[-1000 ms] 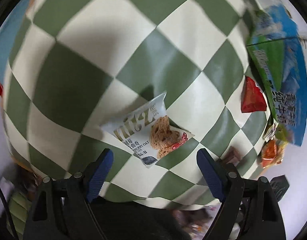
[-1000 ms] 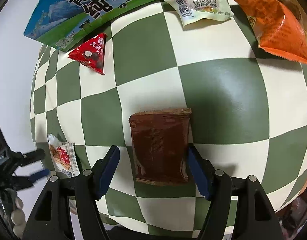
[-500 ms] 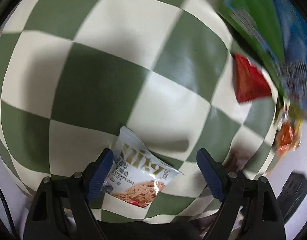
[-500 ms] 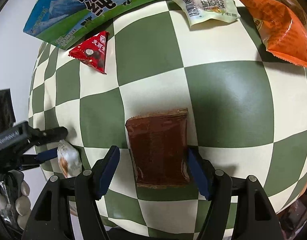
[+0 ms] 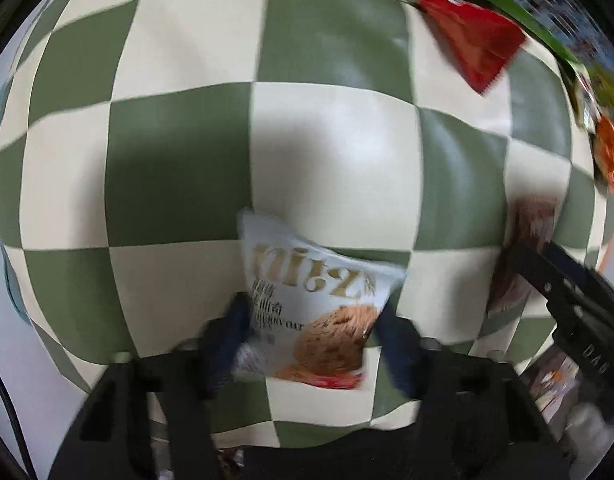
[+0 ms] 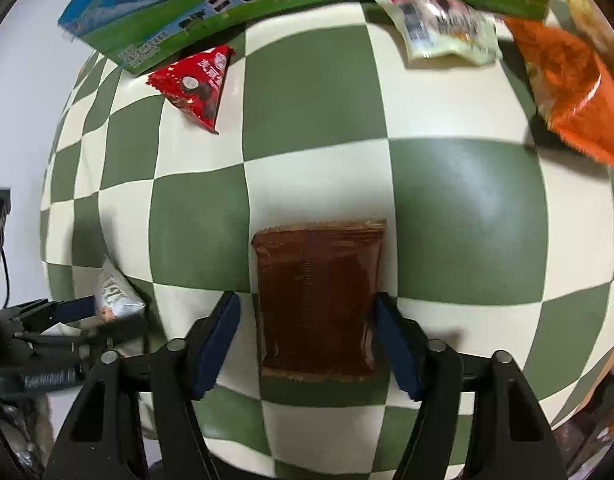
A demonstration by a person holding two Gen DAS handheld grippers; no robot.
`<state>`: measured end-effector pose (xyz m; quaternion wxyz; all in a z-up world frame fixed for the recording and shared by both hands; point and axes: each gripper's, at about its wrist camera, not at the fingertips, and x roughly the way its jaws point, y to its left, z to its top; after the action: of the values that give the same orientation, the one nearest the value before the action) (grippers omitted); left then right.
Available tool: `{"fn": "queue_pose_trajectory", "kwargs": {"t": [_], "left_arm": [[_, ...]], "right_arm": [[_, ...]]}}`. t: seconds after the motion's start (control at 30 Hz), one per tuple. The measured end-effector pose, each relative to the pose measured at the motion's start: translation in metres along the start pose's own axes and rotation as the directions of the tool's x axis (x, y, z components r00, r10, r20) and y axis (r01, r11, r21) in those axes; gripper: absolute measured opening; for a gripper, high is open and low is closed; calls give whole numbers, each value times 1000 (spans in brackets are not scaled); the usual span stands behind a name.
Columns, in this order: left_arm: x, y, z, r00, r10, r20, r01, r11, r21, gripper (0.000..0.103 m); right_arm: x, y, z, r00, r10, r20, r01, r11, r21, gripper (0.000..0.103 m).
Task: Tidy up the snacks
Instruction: 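Grasp the oat cookie packet with left tool while right tool grasps the brown sauce packet, then carry both packets into the box and open both tools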
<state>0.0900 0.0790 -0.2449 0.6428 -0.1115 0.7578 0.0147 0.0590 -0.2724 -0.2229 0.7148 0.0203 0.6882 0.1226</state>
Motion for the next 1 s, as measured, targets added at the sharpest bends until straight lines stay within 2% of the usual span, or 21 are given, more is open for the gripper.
{"fn": "queue_pose_trajectory", "kwargs": {"t": [0.13,0.2,0.27,0.4,0.57,0.73,0.8,0.83,0.9,1.0], "left_arm": [[-2,5,4,1000,8,30,-7,1000,-16,54],[4,0,2,1000,28,3,-28,1000,10,55],[3,0,2,999,36,15,-36,999,5,55],[-20,3,-1,997,25,69,-25,1000,-9,45],[-70,-10,0,988,-38,148,35,999,20,44],[-152,-47,16,956,-154,248,136,987,90,44],[-184,-48,34,941,-202,271,174,977,121,44],[-200,-56,42,932,-227,282,194,971,140,44],[-217,-86,79,918,-257,302,215,962,166,44],[-236,-94,120,911,-261,319,212,961,179,44]], "right_arm": [[1,12,0,998,-51,36,53,997,-62,59],[3,16,0,997,-67,31,69,994,-80,61],[9,22,-1,997,-82,9,83,992,-99,62],[10,31,-1,995,-98,17,99,987,-128,59],[-14,24,3,998,-21,51,25,996,-89,59],[-77,23,25,987,92,134,-83,994,-71,59],[-107,25,39,975,137,176,-125,989,-75,59],[-124,23,48,967,154,202,-141,987,-77,59],[-151,25,66,953,184,242,-170,982,-79,59],[-181,19,106,930,216,297,-203,976,-76,59]]}}
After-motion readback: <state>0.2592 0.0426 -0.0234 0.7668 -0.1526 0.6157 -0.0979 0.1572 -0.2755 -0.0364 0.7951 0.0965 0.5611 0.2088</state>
